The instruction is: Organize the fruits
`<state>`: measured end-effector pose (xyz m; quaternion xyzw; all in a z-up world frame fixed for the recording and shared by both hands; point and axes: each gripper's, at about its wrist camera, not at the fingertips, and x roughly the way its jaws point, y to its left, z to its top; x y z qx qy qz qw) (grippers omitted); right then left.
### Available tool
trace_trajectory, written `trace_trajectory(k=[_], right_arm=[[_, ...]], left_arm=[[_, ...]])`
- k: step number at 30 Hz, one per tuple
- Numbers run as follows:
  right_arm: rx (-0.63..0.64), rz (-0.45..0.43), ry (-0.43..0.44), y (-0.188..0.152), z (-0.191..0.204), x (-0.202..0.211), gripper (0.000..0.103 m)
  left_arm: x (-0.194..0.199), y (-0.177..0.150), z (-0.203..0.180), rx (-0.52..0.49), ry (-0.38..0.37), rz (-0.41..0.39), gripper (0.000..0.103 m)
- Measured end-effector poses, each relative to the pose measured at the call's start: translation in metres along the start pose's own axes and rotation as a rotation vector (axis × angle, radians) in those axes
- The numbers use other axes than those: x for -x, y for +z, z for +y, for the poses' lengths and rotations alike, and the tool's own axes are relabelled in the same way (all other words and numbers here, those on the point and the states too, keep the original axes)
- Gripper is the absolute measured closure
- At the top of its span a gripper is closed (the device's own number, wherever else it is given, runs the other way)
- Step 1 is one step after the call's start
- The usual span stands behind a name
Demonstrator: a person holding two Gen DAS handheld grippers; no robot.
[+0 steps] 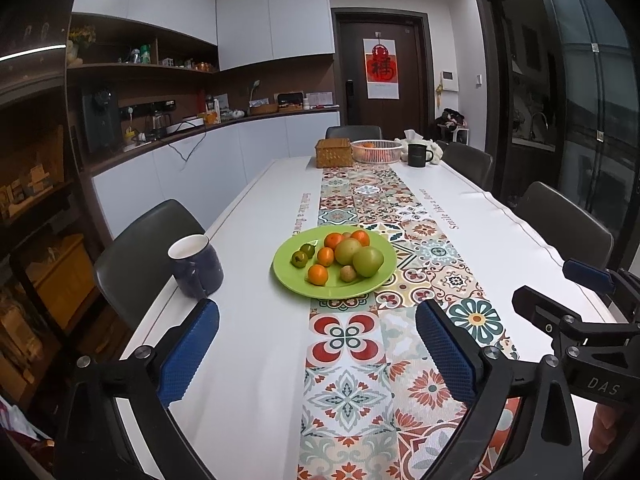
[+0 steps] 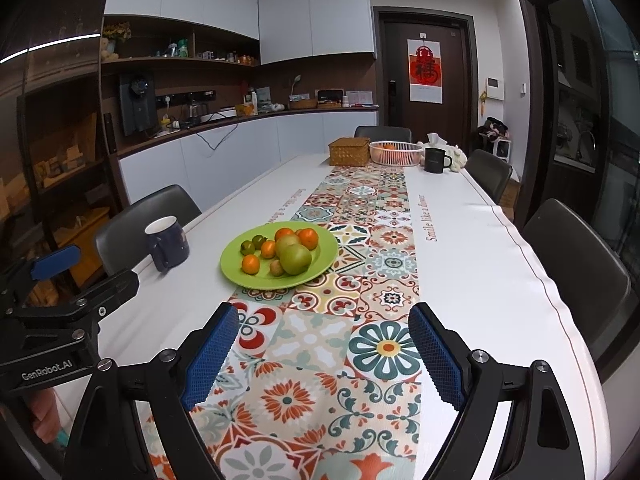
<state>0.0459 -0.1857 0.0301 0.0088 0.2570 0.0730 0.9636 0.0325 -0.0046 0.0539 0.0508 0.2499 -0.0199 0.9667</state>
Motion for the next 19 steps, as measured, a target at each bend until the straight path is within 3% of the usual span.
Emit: trace_trajectory(k=[19], right_arm=[[-0.014, 0.057, -0.013, -0.007, -0.002, -0.016, 0.016]], left_arm=[[-0.011, -0.008, 0.001, 0.015, 0.01, 0.034, 0.0]])
